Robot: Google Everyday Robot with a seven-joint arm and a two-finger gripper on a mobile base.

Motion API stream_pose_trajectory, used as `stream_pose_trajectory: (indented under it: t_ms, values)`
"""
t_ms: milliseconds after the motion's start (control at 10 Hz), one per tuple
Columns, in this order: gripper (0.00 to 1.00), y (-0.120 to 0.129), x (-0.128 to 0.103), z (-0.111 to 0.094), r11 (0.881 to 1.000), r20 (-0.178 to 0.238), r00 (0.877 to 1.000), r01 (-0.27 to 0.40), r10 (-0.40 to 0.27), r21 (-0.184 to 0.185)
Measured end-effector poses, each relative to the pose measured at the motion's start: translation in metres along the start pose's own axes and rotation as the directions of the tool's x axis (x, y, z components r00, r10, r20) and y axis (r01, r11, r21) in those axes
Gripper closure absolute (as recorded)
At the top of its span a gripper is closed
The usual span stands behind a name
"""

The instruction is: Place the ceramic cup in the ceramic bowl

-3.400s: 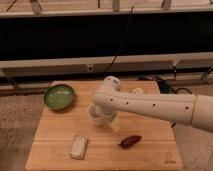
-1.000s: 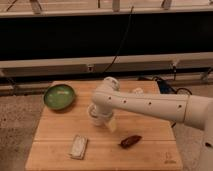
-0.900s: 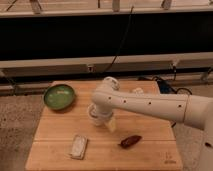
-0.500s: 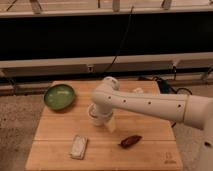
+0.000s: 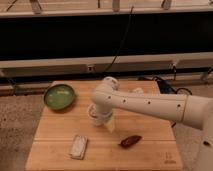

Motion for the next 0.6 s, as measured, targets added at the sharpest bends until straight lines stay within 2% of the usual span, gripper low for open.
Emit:
stream_pose_trajectory:
  t_ms: [300,400,500,600]
  values:
    - [0.2,-0.0012,-0.0019,0.0005,1.0,0.007,1.0,0.003,-0.003,0.002]
    - [0.22,-0.0005,-0.0021,0.0015,1.0,0.009,1.0,0.005,-0.005,0.002]
    - [0.27,0.001,-0.0016,0.0039,1.0,0.011,1.0,0.006,-0.006,0.004]
    - [0.39,0.0056,0.0014,0.0105,1.0,0.013,1.0,0.006,-0.006,0.005]
